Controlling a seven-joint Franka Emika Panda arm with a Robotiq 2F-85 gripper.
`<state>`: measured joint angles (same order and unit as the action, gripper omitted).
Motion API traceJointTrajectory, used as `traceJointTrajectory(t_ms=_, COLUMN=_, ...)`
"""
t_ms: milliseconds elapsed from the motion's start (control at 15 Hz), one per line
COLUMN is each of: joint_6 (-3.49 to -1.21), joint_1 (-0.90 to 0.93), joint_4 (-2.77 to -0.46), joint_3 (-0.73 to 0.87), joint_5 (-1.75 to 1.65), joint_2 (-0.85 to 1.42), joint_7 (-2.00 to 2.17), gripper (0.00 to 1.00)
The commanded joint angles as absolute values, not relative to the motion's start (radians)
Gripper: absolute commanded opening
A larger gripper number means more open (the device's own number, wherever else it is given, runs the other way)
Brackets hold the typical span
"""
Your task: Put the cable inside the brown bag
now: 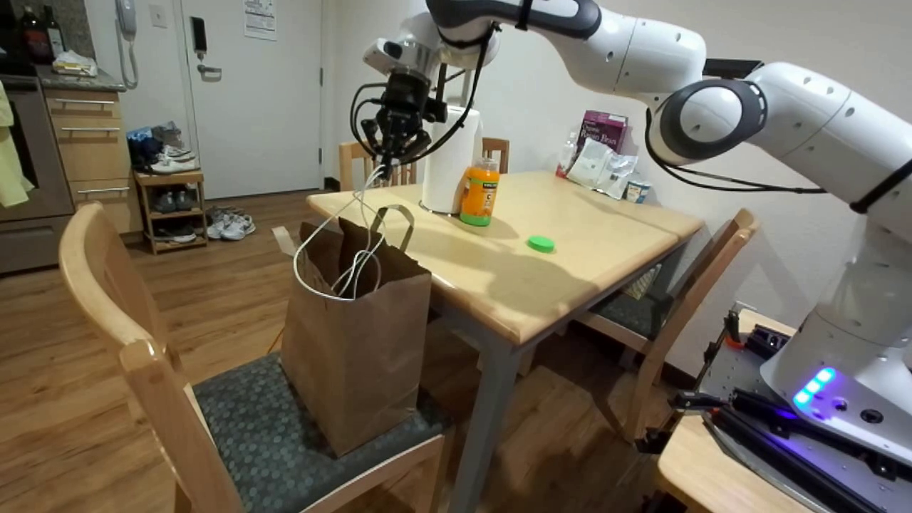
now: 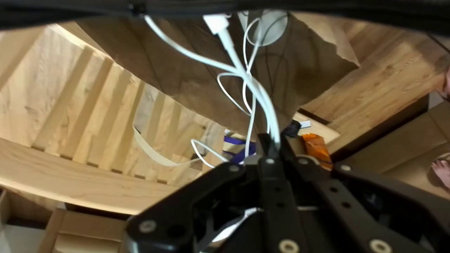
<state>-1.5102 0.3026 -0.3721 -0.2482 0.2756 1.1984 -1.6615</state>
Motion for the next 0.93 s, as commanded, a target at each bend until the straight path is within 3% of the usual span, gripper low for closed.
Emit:
traceJointTrajectory(t_ms=0, joint_6=-1.639, joint_1=0.343, joint_4=-0.343, joint_3=-0.213, joint_5=0.209, joint_2=1.219, joint_7=-1.525, gripper=0.01)
traceJointTrajectory(t_ms=400, joint_6=-1.773, joint_1=0.390, joint_4=-0.358, joint_3=-0.118, joint_5=0.068, joint_2=1.223, joint_7=-1.294, gripper=0.01)
traceJointTrajectory(t_ms=867, joint_6=-1.756, joint_1=0.430, joint_4=-0.368, joint_3=-0.010, joint_5=-0.090, joint_2=1.247, joint_7=-1.063, gripper=0.01)
